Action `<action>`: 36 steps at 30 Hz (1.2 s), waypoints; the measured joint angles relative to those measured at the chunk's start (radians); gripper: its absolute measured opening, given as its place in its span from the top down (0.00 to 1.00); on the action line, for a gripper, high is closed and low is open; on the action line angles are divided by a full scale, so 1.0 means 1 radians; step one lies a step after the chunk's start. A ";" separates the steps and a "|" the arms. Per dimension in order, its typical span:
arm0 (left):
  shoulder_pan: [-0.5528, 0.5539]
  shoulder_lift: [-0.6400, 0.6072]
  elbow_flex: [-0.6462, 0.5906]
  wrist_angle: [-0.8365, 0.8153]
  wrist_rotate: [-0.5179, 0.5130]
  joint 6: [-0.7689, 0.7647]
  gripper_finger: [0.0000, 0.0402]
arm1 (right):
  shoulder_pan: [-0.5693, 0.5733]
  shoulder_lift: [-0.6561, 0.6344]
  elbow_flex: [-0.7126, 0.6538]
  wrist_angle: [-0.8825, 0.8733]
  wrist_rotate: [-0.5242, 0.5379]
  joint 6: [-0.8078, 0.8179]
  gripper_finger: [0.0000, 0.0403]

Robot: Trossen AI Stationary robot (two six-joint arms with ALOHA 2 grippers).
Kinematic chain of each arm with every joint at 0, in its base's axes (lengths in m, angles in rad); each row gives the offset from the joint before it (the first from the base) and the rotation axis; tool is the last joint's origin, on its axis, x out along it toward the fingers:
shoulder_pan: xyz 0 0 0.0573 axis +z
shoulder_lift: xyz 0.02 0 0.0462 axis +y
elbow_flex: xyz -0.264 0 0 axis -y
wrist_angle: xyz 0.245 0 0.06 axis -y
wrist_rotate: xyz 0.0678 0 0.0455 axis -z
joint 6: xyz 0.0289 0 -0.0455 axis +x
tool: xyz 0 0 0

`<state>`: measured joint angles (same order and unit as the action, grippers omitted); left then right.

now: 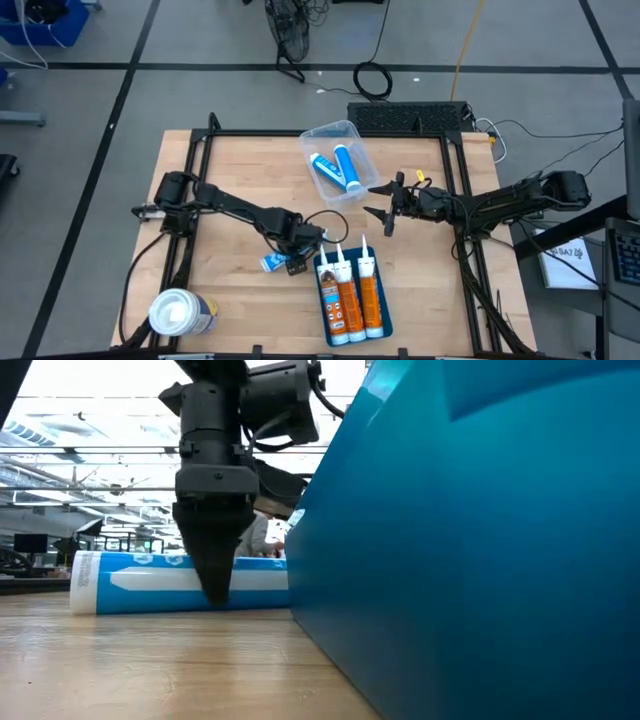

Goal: Sort silicone sealant tubes
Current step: Put the blue sealant into the transparent container

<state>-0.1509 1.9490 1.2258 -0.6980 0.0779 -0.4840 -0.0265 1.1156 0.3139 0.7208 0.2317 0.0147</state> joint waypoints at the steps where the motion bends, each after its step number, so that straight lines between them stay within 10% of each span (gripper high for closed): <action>1: 0.000 0.015 0.000 -0.002 0.000 0.011 0.22 | 0.000 0.000 0.000 0.000 0.000 0.000 0.37; 16: -0.067 -0.123 -0.013 -0.216 -0.119 0.004 0.47 | 0.000 0.000 0.000 -0.008 0.000 0.000 0.37; 23: -0.098 -0.332 -0.010 -0.310 -0.366 -0.033 0.47 | 0.000 0.000 0.000 -0.007 0.000 0.000 0.37; 28: -0.082 -0.450 -0.005 -0.174 -0.545 0.073 0.47 | 0.000 0.000 0.000 -0.003 0.000 0.002 0.37; 36: -0.008 -0.524 -0.004 0.078 -0.556 0.347 0.47 | 0.000 0.000 0.000 -0.002 0.000 0.008 0.37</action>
<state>-0.1592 1.4255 1.2217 -0.6195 -0.4776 -0.1367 -0.0265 1.1156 0.3138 0.7191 0.2314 0.0223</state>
